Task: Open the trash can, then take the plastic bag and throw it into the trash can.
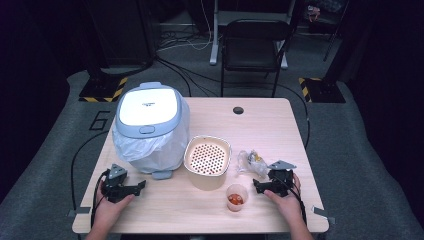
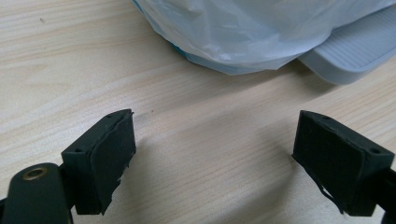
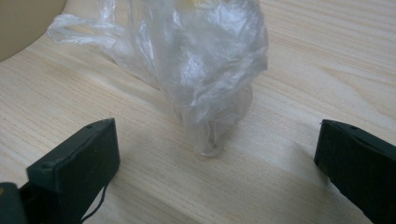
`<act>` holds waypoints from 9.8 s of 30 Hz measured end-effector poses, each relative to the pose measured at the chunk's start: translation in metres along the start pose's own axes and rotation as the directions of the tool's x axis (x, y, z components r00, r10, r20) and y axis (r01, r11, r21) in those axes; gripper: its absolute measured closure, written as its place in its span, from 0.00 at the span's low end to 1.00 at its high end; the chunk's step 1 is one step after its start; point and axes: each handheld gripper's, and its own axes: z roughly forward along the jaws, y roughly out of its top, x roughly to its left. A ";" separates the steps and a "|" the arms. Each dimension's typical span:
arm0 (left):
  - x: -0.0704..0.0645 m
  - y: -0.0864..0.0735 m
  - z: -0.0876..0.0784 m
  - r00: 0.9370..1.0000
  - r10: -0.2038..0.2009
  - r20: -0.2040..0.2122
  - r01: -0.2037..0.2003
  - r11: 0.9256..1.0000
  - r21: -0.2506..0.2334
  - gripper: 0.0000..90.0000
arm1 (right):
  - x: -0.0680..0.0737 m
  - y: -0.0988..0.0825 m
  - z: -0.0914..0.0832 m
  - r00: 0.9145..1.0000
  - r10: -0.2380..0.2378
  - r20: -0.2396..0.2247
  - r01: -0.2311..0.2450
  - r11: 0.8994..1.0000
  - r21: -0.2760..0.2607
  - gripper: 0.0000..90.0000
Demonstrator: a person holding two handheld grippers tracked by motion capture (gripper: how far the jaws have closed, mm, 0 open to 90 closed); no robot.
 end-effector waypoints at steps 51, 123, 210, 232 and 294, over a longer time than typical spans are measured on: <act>-0.039 0.008 -0.032 0.992 -0.103 0.076 0.112 0.985 -0.130 0.94 | 0.001 0.000 0.000 1.000 -0.001 0.007 0.001 1.000 0.002 0.00; -0.096 0.024 0.023 0.994 0.036 -0.102 -0.050 0.988 -0.145 0.82 | 0.007 0.000 -0.005 1.000 0.014 0.011 -0.014 1.000 0.022 0.06; -0.096 0.024 0.023 0.995 0.047 -0.088 -0.059 0.988 -0.145 0.85 | 0.016 0.052 0.008 0.998 -0.045 -0.034 0.045 0.999 0.015 0.70; -0.095 0.024 0.023 0.995 0.050 -0.089 -0.063 0.988 -0.143 0.85 | 0.005 0.084 -0.042 0.998 -0.021 -0.067 0.019 0.999 -0.037 0.72; -0.095 0.024 0.023 0.995 0.046 -0.086 -0.058 0.988 -0.143 0.85 | 0.096 0.236 -0.125 0.920 -0.270 -0.283 0.227 0.958 -0.177 0.73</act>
